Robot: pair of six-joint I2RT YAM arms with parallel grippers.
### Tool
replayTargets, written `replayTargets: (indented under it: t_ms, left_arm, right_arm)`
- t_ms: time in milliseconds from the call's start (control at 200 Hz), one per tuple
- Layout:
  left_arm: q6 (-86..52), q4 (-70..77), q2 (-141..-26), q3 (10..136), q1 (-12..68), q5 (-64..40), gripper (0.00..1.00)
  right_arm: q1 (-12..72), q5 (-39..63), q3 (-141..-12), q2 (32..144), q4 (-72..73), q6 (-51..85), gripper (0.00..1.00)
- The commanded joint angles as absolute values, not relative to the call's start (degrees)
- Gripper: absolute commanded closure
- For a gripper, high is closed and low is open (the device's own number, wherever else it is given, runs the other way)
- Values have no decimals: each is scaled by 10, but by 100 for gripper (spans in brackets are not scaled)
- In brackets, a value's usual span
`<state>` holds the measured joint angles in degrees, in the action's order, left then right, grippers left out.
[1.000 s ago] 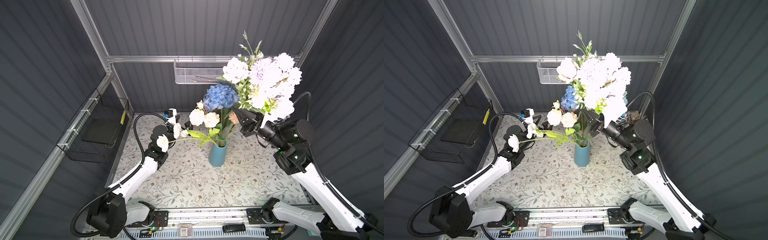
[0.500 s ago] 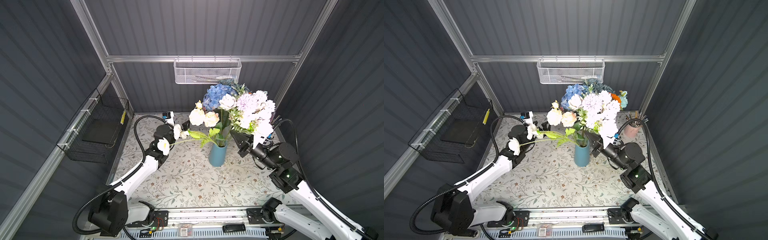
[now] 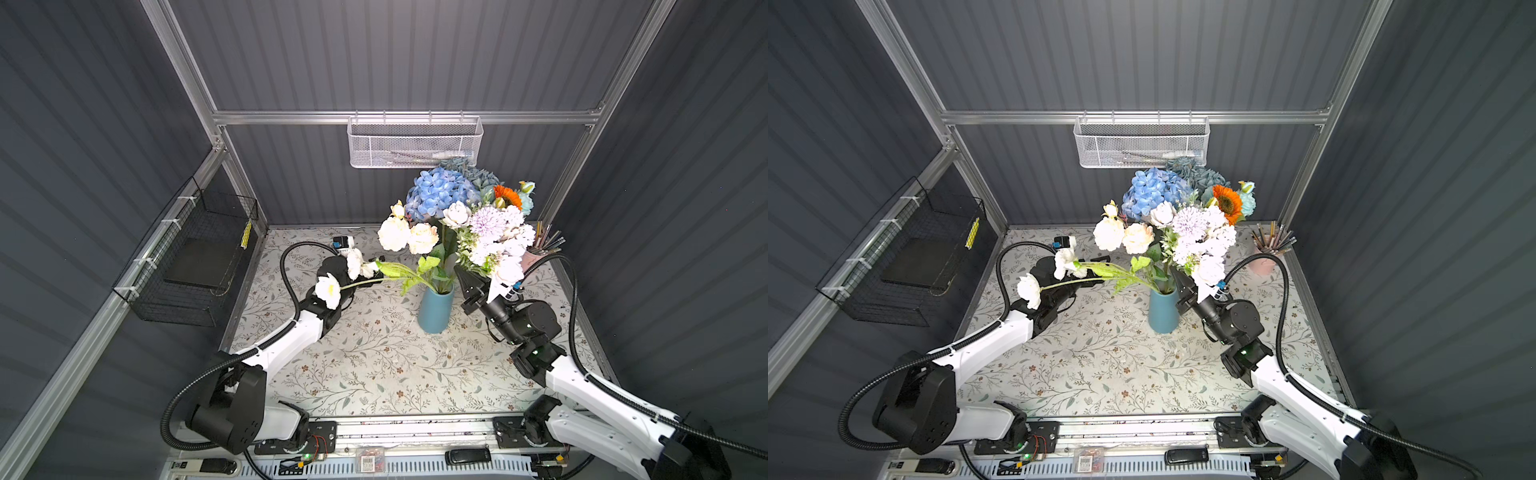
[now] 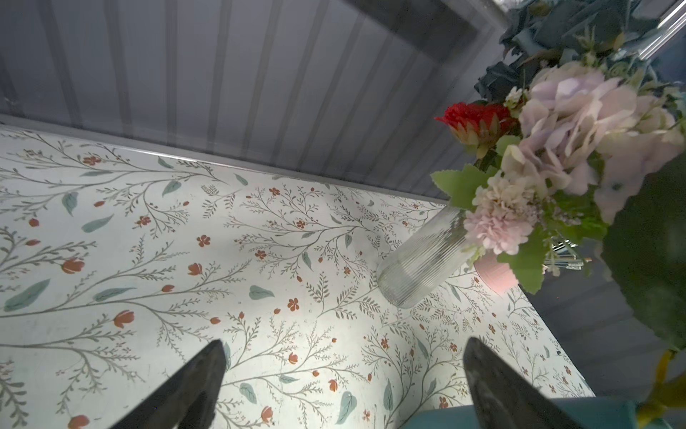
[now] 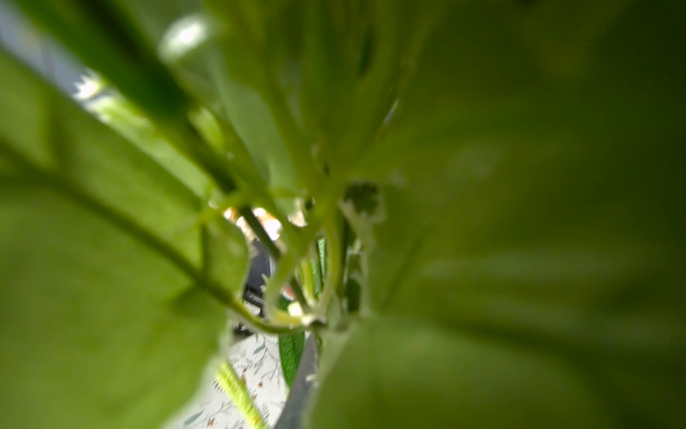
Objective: Arrange flowers in a vase
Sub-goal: Place the flowers into the vase.
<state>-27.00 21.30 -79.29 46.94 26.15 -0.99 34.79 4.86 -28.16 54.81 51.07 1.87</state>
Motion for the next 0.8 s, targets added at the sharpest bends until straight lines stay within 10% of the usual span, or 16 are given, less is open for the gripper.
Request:
replayTargets:
  t_ms: [0,795]
  left_arm:
    - [-289,240,-799,463,260,-42,0]
    - [-333,287,-835,465,274,-112,0]
  right_arm:
    - [345,32,-296,565,620,1,100]
    - [348,-4,-183,675,707,62,100]
